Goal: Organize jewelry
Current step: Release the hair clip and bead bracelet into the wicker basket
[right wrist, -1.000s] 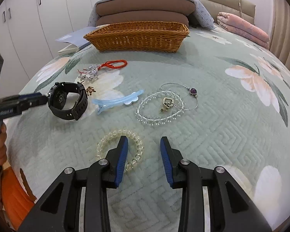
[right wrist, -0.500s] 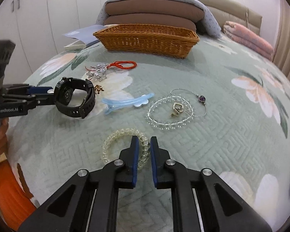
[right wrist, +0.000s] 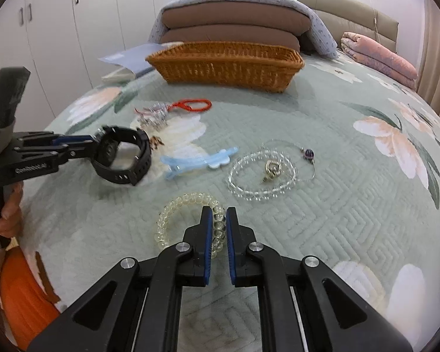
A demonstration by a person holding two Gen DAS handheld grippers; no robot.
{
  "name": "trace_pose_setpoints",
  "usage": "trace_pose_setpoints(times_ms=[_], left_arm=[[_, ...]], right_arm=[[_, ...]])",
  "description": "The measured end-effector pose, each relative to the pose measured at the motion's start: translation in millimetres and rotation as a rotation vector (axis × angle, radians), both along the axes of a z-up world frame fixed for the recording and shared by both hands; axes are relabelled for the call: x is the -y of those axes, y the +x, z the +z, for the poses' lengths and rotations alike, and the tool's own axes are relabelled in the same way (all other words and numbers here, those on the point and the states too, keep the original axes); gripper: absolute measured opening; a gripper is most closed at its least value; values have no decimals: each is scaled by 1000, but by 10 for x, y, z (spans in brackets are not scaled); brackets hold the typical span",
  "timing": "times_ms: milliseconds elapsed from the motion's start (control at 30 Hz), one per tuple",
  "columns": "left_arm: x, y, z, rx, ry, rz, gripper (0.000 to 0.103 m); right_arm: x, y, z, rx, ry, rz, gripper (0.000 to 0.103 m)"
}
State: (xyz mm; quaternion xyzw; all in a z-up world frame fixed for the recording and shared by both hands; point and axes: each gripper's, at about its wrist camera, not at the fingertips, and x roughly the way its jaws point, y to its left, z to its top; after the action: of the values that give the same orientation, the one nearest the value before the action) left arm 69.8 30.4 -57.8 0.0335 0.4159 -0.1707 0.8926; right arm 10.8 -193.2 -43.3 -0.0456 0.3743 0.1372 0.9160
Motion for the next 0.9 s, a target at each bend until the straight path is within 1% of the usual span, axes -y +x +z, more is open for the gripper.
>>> trace_pose_setpoints(times_ms=[133, 267, 367, 433, 533, 600, 700, 800, 900], left_arm=[[-21, -30, 111, 36, -24, 9, 24], [-12, -30, 341, 101, -54, 9, 24], [39, 66, 563, 155, -69, 4, 24], [85, 213, 735, 185, -85, 3, 24], [145, 476, 928, 222, -104, 9, 24], [186, 754, 1031, 225, -135, 16, 24], [244, 1141, 1088, 222, -168, 34, 24], [315, 1539, 1036, 192, -196, 50, 24], [374, 1868, 911, 149, -199, 61, 24]], right_arm=[[-31, 31, 207, 42, 24, 17, 11], [-80, 218, 480, 100, 31, 37, 11], [-105, 481, 738, 165, 20, 37, 11], [-113, 739, 912, 204, 26, 31, 11], [-137, 1141, 1083, 227, 43, 5, 11], [-140, 1500, 1154, 222, 64, -18, 11], [-166, 2004, 1118, 176, 70, -52, 11], [-157, 2463, 971, 96, 83, -79, 10], [-129, 2793, 805, 27, 93, -101, 10]])
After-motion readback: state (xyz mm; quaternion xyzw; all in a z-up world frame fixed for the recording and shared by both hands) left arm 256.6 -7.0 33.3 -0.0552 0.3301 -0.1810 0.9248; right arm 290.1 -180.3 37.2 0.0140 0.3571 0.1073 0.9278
